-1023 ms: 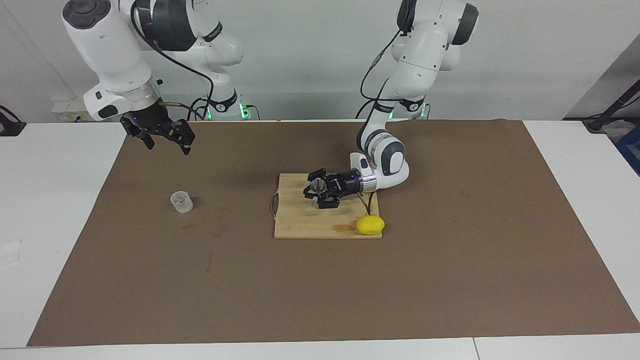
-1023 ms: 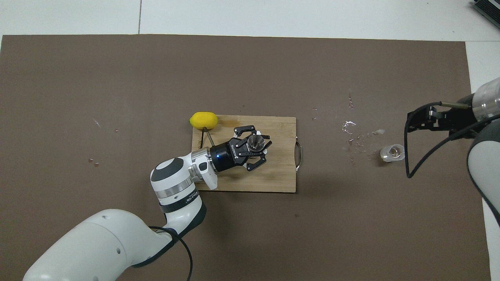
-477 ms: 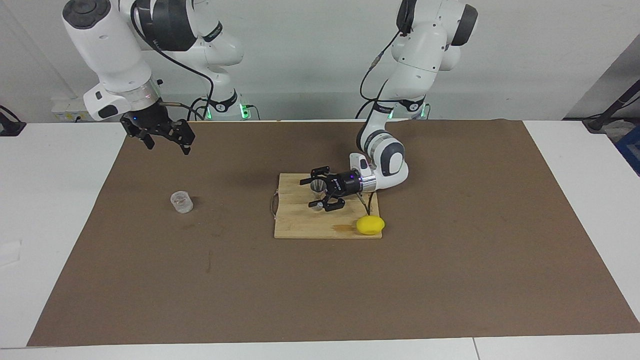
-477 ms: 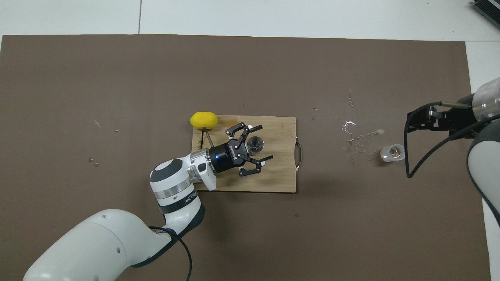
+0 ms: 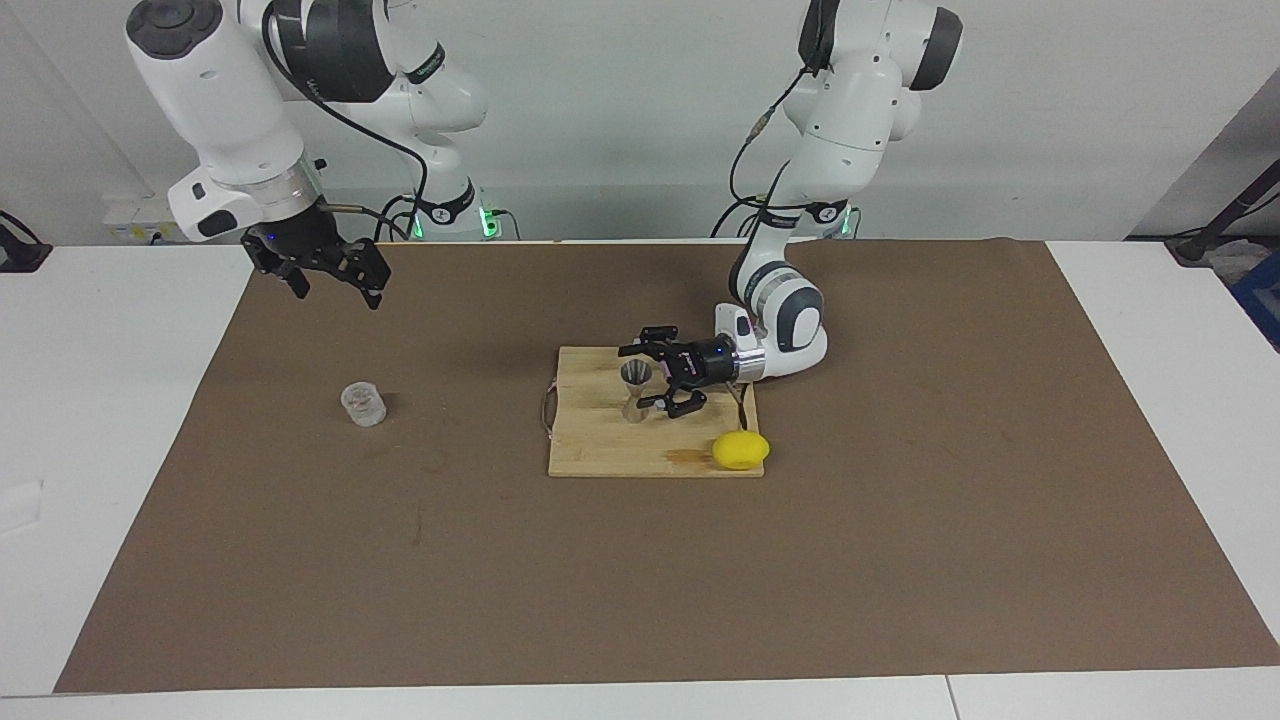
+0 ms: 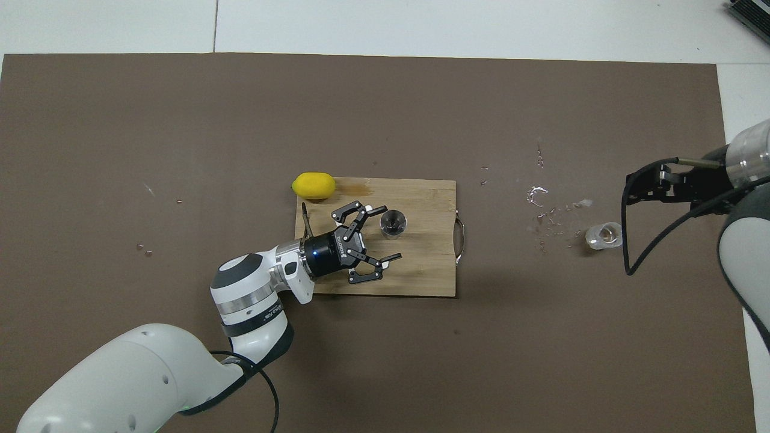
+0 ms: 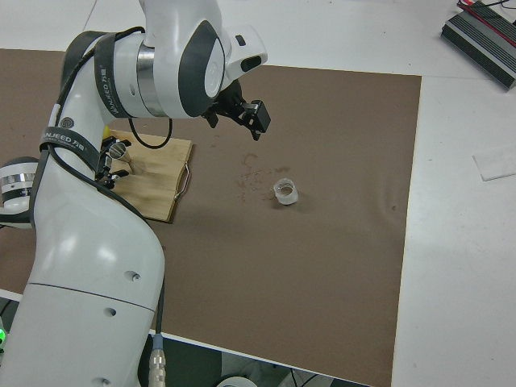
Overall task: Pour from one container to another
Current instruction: 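Lower the metal cup onto the board center and open the left gripper, then withdraw the left gripper while the right gripper moves toward the glass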
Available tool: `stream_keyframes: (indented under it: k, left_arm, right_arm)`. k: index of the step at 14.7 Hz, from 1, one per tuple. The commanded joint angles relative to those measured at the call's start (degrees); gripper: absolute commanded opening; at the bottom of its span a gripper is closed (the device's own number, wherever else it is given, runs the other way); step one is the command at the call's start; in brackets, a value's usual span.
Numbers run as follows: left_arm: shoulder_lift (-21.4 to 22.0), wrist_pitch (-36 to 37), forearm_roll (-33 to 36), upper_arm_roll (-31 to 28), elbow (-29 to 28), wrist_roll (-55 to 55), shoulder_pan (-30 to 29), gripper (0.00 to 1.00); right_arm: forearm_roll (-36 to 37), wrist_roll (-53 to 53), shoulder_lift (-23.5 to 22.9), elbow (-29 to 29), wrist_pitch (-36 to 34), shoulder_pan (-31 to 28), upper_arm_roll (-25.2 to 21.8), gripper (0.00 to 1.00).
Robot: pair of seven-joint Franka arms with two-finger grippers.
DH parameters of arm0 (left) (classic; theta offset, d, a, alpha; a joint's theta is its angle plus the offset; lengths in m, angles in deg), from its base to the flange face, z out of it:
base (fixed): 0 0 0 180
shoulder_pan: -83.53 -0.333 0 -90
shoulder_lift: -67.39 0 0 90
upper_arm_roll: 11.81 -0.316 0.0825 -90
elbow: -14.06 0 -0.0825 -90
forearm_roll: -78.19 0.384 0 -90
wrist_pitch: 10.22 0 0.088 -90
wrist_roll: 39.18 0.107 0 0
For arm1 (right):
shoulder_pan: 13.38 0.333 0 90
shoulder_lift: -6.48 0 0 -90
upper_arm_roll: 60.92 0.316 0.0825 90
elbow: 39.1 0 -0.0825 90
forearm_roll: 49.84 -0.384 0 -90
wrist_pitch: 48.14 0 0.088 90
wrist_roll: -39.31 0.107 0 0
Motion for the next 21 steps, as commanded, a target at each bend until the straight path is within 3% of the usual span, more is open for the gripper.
stream_keyframes:
  k: [1, 6, 9, 12, 14, 16, 18, 21]
  left_arm:
    - [8.6, 1.22, 4.94, 0.08, -9.38, 2.65, -4.44, 1.0]
    - [15.02, 4.82, 15.56, 0.08, -14.66, 1.33, -12.42, 1.0]
    - [20.3, 6.49, 31.44, 0.0, -15.81, -6.65, -22.61, 1.0]
    - [21.89, 13.07, 47.88, -0.27, -14.85, -11.14, -34.12, 1.0]
    - [22.07, 16.33, 59.04, -0.36, -10.3, -15.87, -42.38, 1.0]
    - [21.72, 21.32, 71.52, -0.36, -0.83, -22.63, -48.11, 1.0]
    - [20.93, 24.85, 79.44, -0.53, 8.4, -27.83, -51.11, 1.0]
    - [21.27, 26.27, 91.05, -0.53, 18.97, -33.47, -50.51, 1.0]
  right_arm:
    - [-1.44, -1.12, 1.32, -1.33, -0.81, -0.29, 0.02, 1.0]
    - [-1.44, -1.38, 1.4, -1.33, -2.3, -0.73, 0.02, 1.0]
    - [-1.44, -0.51, 1.32, -1.59, -0.99, -0.73, -0.06, 1.0]
    - [-1.44, 6.67, 0.79, -1.77, -0.11, -0.73, -0.06, 1.0]
    - [-1.53, 12.3, -0.17, -1.85, 1.12, -0.82, -0.06, 1.0]
    - [-2.58, 16.78, -1.32, -2.12, 2.96, -1.52, -0.15, 0.98]
    - [-5.3, 22.84, -1.93, -3.61, 5.95, -2.92, -0.06, 0.97]
    - [-10.4, 27.96, -5.61, -3.44, 7.71, -5.99, -0.15, 0.95]
